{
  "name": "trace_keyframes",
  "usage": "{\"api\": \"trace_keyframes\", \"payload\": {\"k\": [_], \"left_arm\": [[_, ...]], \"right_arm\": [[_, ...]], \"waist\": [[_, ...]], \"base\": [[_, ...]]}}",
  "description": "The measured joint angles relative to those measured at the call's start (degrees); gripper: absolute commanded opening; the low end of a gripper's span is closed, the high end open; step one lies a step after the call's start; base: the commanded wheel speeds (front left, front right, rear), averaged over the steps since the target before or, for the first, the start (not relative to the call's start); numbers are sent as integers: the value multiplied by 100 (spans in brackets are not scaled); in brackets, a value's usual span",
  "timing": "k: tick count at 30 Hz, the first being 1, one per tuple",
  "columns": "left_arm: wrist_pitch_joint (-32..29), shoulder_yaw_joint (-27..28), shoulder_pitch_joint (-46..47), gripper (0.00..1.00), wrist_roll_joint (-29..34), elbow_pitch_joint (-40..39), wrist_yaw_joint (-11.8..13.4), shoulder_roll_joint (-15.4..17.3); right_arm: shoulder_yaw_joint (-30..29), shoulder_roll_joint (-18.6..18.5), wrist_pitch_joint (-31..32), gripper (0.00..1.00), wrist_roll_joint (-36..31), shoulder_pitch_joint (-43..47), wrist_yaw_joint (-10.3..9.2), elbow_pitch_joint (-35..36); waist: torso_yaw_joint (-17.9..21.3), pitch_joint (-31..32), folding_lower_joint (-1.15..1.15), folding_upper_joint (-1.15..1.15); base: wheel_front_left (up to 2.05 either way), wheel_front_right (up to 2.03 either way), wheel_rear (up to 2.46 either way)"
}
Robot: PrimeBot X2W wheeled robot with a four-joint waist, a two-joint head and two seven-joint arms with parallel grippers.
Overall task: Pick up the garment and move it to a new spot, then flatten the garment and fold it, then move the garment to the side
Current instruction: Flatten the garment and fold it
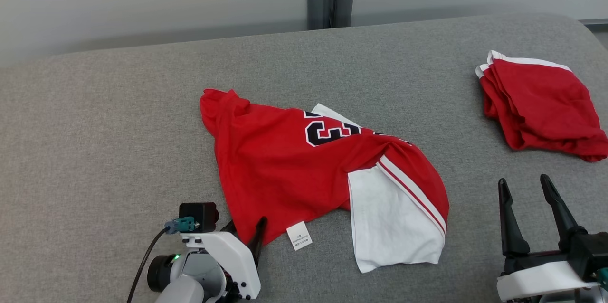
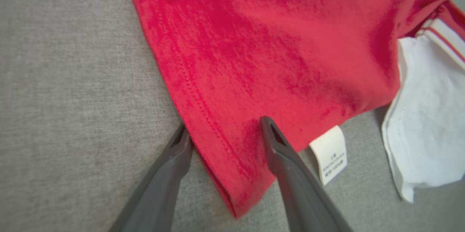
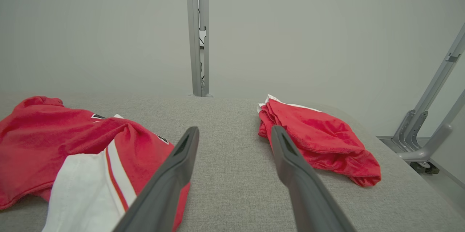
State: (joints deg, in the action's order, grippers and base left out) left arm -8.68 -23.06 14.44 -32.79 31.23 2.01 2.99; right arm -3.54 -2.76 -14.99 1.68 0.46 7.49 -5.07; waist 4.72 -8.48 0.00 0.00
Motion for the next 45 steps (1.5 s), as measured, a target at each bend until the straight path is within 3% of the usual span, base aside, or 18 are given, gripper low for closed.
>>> {"api": "trace_keyframes", "payload": {"k": [1,2,5,9,13,16,23,24,25,29,32,37,41,45], "left_arm": [[34,-13,26,73,-20,31,-45,5],[34,-13,26,0,-20,31,-45,5],[-40,-194,125,0,-156,110,-328,-1],[127,-33,124,0,-337,-131,-348,-8],[193,334,92,0,-509,-672,-224,338],[-123,619,-313,0,-686,-1270,-75,777],[-372,813,-978,0,-856,-1730,181,1070],[-334,832,-1035,39,-855,-1795,234,1060],[-281,854,-1073,100,-855,-1845,274,1046],[-178,768,-1202,100,-724,-1967,392,988],[-37,713,-1222,100,-276,-2229,671,1192],[-354,416,-1187,100,55,-3233,862,1295],[-780,-156,-885,100,29,-3889,510,1144],[-1133,-813,-364,100,180,-3799,115,955]], "right_arm": [[-5,0,0,100,14,0,0,-1],[-5,0,0,100,14,0,0,-1],[-45,0,0,100,29,-16,0,-7],[-52,1,0,100,30,-13,0,-14],[-64,2,0,100,20,34,0,-27],[-67,1,0,100,-10,101,0,-48],[31,2,0,100,-14,141,0,-143],[41,0,0,100,-14,160,0,-154],[59,0,0,100,-16,180,0,-170],[129,1,0,100,-25,200,0,-220],[142,2,0,100,-65,220,0,-219],[126,0,0,100,-113,248,0,-220],[169,1,0,100,-111,233,0,-197],[261,4,0,100,-55,102,1,-189]], "waist": [[8,-29,0,0],[8,-29,0,0],[-42,-52,0,0],[-166,-20,0,0],[-303,57,0,0],[-438,135,0,0],[-537,278,0,0],[-545,305,0,0],[-551,326,0,0],[-539,393,0,0],[-479,420,0,0],[-357,474,0,0],[-244,427,0,0],[-70,324,0,0]], "base": [[0,0,0],[0,0,0],[0,0,0],[0,0,0],[0,0,0],[0,0,0],[0,0,0],[0,0,0],[0,0,0],[0,0,0],[0,0,0],[0,0,0],[0,0,0],[0,0,0]]}}
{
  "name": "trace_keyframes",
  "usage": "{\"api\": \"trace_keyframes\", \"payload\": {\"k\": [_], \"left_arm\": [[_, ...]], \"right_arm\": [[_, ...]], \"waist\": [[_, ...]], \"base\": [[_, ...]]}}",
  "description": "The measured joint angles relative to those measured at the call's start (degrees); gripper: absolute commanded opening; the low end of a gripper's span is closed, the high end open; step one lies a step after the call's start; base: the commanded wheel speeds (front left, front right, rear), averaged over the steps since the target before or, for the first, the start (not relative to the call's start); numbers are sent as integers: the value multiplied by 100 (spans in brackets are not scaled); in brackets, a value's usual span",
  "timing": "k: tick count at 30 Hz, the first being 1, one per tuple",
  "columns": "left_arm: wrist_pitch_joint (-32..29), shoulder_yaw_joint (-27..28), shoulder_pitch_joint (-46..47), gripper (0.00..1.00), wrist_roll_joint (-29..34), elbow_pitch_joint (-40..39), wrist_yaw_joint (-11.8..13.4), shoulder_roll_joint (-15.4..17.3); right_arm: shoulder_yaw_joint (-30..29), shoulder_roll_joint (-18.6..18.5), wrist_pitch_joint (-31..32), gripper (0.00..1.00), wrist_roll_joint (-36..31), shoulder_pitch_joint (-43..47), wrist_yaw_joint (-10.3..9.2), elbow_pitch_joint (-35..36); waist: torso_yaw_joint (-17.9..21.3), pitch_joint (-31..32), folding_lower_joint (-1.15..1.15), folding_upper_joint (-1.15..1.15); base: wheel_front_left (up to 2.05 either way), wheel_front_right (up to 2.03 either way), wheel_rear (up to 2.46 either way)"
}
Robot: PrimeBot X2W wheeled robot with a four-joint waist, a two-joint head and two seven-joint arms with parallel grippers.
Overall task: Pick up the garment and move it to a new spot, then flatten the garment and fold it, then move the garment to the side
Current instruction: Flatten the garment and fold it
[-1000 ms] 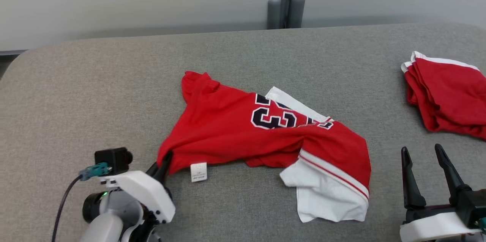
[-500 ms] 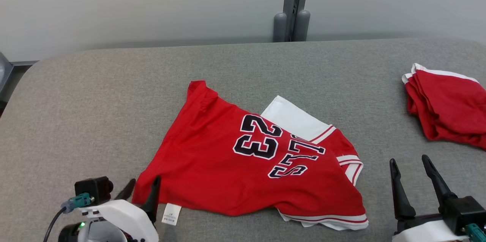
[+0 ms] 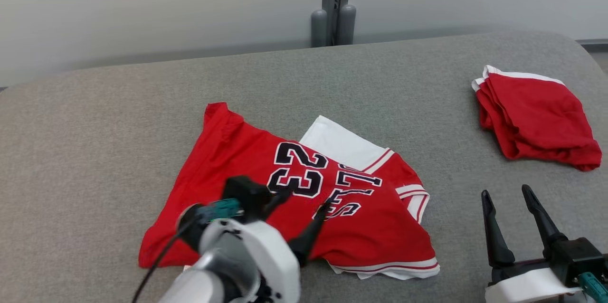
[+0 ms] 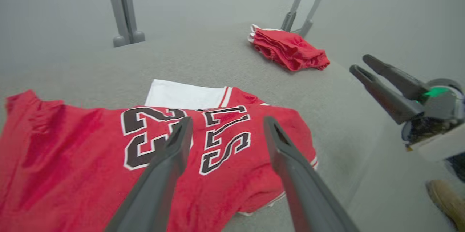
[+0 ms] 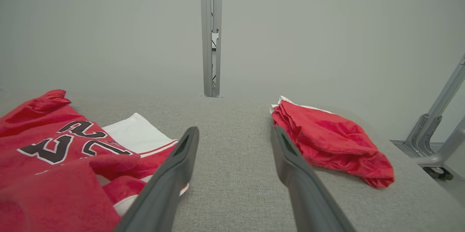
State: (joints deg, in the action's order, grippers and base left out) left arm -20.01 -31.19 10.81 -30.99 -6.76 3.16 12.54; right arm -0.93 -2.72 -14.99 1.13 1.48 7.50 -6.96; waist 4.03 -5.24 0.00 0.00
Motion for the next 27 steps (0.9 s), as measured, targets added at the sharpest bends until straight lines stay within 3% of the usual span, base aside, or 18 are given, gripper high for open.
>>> {"api": "trace_keyframes", "payload": {"k": [3,7,16,18,22,27], "left_arm": [[-224,-482,458,100,23,392,-294,-401],[-474,-943,1000,100,111,1235,-593,-657],[-560,-1336,1529,100,181,2575,-712,-876],[-475,-1368,1555,0,180,2780,-730,-894],[-146,-1291,1690,0,55,2962,-783,-929],[547,-781,2024,0,-278,2931,-495,-955]], "right_arm": [[-34,-9,0,100,46,-54,-1,1],[40,0,0,100,93,-220,0,-7],[-32,-5,0,100,200,-348,-1,26],[-48,-4,0,100,216,-358,-1,27],[-64,-4,0,100,242,-376,-1,29],[-44,-4,0,100,242,-413,0,29]], "waist": [[143,-102,0,0],[354,-254,0,0],[729,-612,0,0],[758,-662,0,0],[740,-709,0,0],[698,-722,0,0]], "base": [[0,0,0],[0,0,0],[0,0,0],[0,0,0],[0,0,0],[0,0,0]]}}
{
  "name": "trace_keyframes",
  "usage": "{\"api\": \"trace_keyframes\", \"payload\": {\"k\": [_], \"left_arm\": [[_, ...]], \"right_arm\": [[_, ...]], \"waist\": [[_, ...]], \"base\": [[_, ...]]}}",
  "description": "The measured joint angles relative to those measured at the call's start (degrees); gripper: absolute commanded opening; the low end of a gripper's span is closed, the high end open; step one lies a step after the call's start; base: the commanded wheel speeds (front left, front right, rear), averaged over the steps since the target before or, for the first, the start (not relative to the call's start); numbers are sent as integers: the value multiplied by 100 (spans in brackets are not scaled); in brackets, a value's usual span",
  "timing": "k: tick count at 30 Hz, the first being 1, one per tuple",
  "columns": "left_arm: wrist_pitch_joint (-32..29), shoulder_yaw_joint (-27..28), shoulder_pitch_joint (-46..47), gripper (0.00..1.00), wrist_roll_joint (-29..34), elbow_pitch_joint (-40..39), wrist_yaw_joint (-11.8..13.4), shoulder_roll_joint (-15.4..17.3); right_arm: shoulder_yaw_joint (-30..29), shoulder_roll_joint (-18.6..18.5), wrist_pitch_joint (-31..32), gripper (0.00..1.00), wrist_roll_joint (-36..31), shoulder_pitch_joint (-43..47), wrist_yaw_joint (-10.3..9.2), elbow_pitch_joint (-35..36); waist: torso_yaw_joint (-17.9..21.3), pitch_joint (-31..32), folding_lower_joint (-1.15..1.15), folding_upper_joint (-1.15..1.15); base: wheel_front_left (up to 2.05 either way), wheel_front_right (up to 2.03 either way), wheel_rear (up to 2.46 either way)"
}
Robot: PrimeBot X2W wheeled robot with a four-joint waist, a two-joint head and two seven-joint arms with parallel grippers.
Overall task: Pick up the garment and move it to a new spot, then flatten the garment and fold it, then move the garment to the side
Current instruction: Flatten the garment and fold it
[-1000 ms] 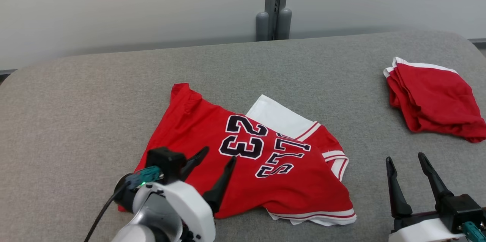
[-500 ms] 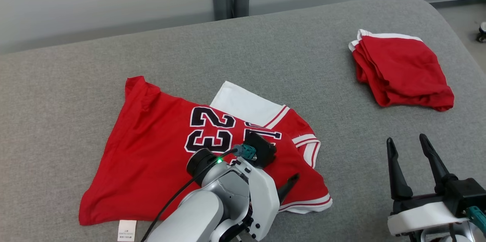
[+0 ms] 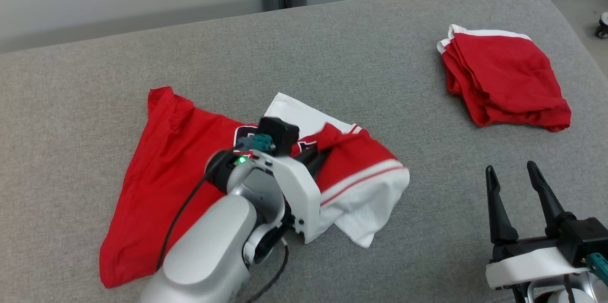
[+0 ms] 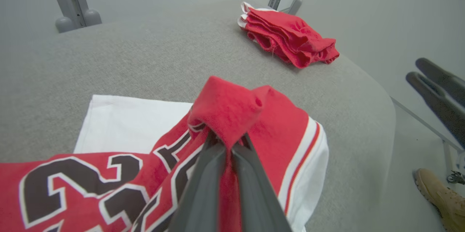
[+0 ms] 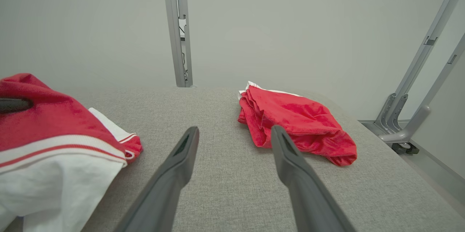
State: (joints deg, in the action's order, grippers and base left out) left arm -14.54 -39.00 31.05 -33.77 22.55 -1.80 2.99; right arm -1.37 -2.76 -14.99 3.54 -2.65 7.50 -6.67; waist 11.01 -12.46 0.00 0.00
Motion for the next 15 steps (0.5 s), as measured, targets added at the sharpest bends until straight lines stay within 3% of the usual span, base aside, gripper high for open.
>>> {"api": "trace_keyframes", "payload": {"k": [5,8,9,10,11,15], "left_arm": [[402,308,489,0,-89,505,188,-11],[480,287,606,0,-166,1152,-10,-15],[552,267,618,13,-163,1377,-54,-15],[636,246,644,62,-162,1596,-97,-15],[768,222,687,100,-142,1768,-102,-15],[1536,171,857,100,66,2239,19,-24]], "right_arm": [[88,-1,0,100,-1,-9,-1,-7],[191,2,0,100,-3,-7,-1,-73],[219,0,0,100,-4,-6,-1,-90],[246,1,0,100,-4,-5,-1,-103],[261,1,0,100,-4,-5,-1,-107],[250,0,0,100,-2,1,-1,-112]], "waist": [[52,-5,0,0],[120,25,0,0],[150,36,0,0],[182,44,0,0],[207,48,0,0],[194,48,0,0]], "base": [[0,0,0],[0,0,0],[0,0,0],[0,0,0],[0,0,0],[0,0,0]]}}
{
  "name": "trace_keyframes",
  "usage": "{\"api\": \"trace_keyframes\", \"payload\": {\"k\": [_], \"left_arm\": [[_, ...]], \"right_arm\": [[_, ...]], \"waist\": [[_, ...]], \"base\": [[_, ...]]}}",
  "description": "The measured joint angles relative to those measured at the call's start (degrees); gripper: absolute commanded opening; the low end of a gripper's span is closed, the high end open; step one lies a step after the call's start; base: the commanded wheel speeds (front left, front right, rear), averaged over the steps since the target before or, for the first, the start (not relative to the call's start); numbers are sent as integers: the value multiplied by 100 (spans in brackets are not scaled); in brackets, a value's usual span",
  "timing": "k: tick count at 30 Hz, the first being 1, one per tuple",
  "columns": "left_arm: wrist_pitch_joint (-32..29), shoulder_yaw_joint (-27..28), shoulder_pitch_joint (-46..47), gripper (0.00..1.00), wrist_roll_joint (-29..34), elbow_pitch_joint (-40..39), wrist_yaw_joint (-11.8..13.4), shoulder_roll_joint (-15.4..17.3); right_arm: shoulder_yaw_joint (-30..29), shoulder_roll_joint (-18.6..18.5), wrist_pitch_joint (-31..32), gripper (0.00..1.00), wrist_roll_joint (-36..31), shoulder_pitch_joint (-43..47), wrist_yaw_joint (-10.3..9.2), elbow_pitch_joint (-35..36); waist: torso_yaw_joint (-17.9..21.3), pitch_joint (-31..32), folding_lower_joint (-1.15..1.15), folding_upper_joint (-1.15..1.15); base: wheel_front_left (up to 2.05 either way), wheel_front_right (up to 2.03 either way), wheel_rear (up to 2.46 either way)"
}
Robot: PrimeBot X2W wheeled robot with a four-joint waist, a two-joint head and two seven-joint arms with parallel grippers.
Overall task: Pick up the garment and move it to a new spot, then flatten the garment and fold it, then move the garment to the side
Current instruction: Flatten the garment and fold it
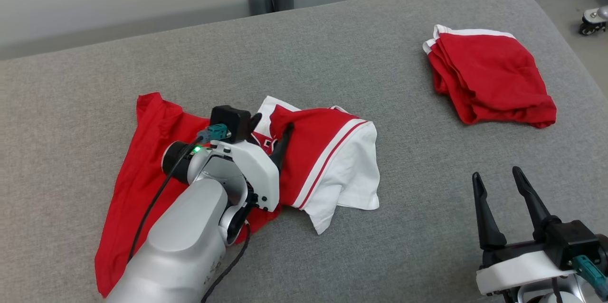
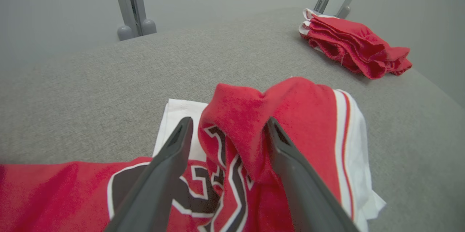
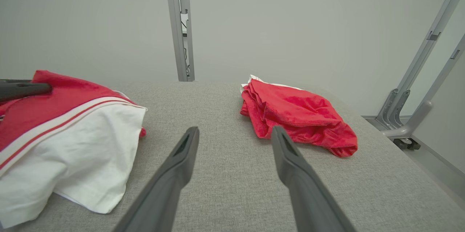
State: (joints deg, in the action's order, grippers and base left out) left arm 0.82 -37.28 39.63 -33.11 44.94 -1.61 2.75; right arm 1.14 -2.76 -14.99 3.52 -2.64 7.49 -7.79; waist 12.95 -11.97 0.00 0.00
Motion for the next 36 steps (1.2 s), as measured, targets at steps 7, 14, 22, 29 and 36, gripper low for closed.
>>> {"api": "trace_keyframes", "payload": {"k": [7,14,22,29,36], "left_arm": [[1148,113,-115,100,-118,-133,176,4],[1413,413,-1264,100,32,-1169,539,313],[1426,1523,-3476,100,623,-2792,951,907],[1427,2310,-4578,100,1031,-3433,887,749],[1427,2747,-4865,100,1333,-3561,659,524]], "right_arm": [[-235,0,0,100,-82,126,0,2],[-706,2,0,100,-319,502,0,119],[-902,1,0,100,-458,911,1,74],[-656,3,0,100,-365,1007,0,-185],[-544,3,0,100,-249,1055,0,-189]], "waist": [[-274,161,0,0],[-655,532,0,0],[-1316,1255,0,0],[-1543,1587,0,0],[-1535,1636,0,0]], "base": [[0,0,0],[0,0,0],[0,0,0],[0,0,0],[0,0,0]]}}
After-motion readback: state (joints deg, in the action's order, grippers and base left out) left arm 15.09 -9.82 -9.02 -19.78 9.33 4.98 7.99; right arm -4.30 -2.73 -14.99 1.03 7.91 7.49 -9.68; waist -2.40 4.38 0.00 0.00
